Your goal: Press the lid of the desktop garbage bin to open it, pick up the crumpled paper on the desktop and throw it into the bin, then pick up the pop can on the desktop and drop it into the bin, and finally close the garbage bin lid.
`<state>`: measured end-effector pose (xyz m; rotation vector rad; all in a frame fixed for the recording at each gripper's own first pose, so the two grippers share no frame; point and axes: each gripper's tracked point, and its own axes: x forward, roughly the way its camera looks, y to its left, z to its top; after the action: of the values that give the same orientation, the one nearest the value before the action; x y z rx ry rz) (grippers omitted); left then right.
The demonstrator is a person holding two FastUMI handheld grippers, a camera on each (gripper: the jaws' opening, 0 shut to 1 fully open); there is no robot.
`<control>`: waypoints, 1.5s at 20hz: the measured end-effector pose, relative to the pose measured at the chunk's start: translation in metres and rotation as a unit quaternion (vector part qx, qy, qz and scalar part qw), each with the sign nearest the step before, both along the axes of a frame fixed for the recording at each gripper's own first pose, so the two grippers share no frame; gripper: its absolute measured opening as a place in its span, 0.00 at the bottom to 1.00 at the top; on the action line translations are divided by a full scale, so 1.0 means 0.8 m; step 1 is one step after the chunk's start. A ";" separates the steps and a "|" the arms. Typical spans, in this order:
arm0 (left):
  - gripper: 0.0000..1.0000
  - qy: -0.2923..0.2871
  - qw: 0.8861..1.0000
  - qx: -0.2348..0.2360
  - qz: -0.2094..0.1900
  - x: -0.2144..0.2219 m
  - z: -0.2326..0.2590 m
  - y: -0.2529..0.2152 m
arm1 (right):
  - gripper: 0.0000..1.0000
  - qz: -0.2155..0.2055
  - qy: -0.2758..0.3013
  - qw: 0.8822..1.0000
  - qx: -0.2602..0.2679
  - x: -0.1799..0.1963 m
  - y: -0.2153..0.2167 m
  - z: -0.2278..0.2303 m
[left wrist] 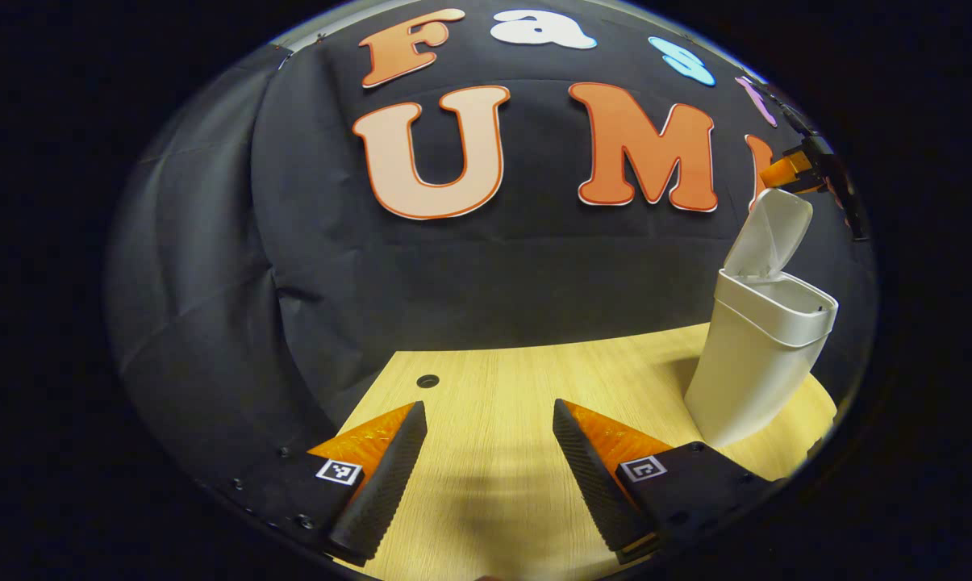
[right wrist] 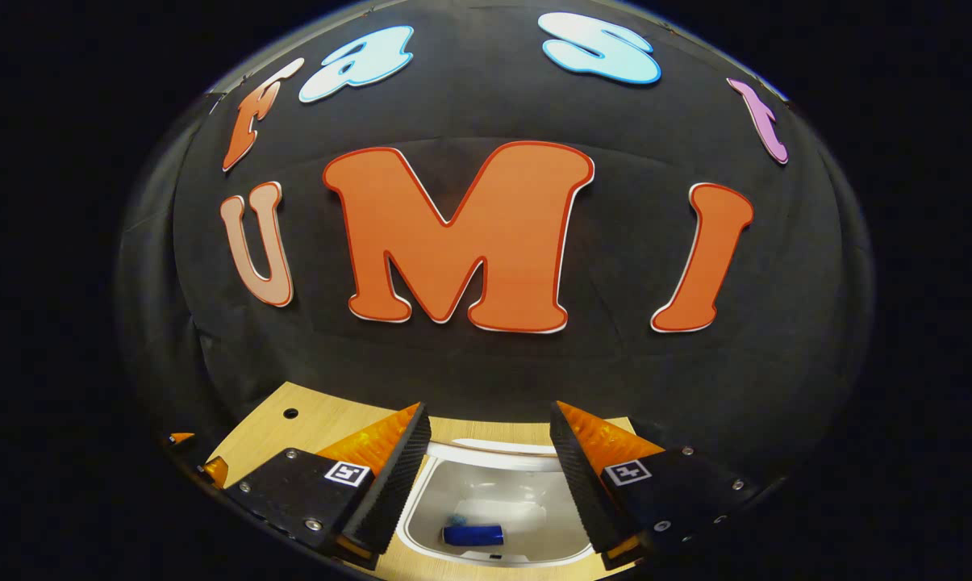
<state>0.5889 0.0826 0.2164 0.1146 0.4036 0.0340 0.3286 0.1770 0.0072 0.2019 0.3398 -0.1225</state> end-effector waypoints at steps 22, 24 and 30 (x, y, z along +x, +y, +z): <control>1.00 0.018 0.998 0.001 -0.063 0.010 -0.007 -0.050 | 0.72 -0.022 0.138 0.990 0.038 -0.096 0.039 -0.160; 1.00 0.019 0.998 0.004 -0.063 0.010 -0.006 -0.050 | 0.65 -0.022 0.150 0.988 0.040 -0.099 0.041 -0.171; 1.00 0.019 0.998 0.011 -0.065 0.007 -0.006 -0.052 | 0.46 -0.043 0.154 0.987 0.036 -0.107 0.042 -0.174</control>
<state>0.5943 0.0414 0.2119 0.1635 0.4333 -0.0923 0.2429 0.2103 -0.1321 0.2699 0.6435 -0.2280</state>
